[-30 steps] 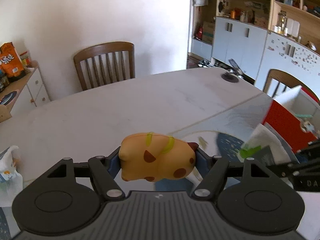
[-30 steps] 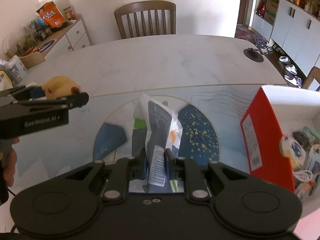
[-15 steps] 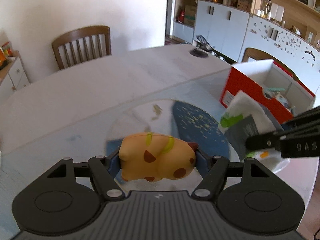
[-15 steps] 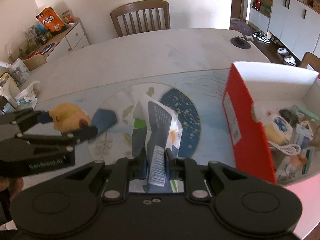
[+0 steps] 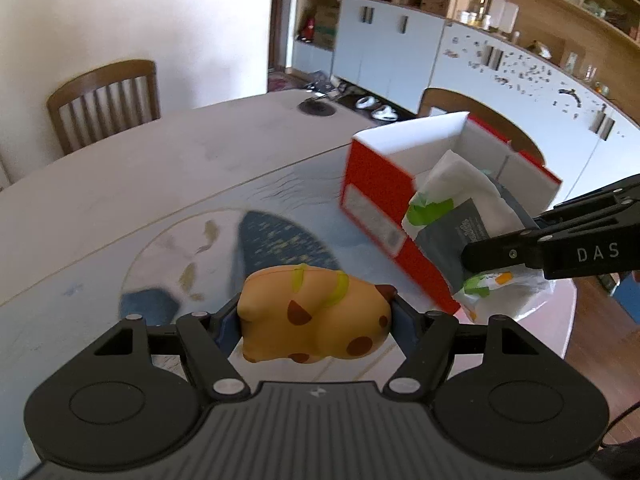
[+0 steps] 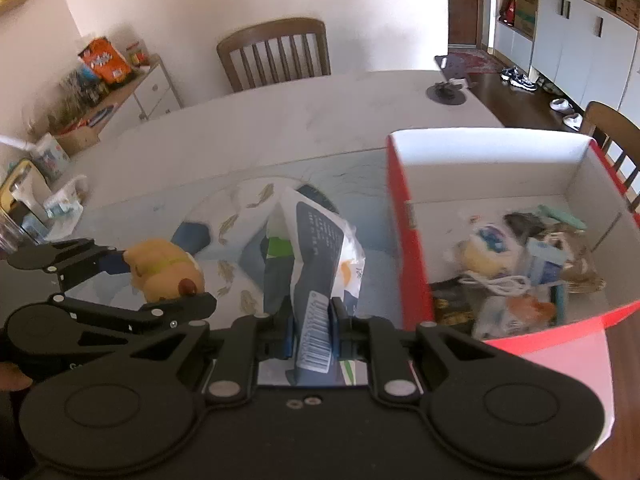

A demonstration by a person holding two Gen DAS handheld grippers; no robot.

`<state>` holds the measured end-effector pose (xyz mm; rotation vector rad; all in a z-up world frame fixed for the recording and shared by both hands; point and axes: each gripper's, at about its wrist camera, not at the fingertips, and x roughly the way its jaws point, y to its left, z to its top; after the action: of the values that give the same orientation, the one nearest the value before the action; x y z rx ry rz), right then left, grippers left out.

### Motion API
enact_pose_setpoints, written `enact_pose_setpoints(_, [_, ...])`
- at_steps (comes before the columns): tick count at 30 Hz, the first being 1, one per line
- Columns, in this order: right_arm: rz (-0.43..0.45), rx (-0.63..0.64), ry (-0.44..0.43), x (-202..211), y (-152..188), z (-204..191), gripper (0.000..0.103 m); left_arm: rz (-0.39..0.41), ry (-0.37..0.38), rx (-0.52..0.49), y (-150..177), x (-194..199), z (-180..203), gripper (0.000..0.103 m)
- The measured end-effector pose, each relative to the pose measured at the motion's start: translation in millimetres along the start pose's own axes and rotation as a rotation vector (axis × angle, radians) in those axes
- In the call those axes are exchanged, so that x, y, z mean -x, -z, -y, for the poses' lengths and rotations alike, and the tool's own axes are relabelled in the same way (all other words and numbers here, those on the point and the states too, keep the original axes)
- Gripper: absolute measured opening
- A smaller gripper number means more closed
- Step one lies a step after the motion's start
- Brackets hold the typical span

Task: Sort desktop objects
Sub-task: 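Carry the toy pig and snack bag with both tools over the red box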

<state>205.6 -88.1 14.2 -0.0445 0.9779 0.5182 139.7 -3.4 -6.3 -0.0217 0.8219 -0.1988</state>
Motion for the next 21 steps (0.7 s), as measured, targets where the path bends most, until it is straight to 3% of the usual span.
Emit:
enact_pose_setpoints(11, [0.049, -0.024, -0.018, 31.1, -9.0, 56.0, 0.016, 0.038, 0.039, -0.064, -37.9, -10.9, 56.5, 0.073])
enact_pose_setpoints(21, [0.067, -0.044, 0.025, 38.1, -18.9, 124.5, 0.016, 0.066, 0.061, -0.108, -81.2, -43.9, 107.2, 0.073])
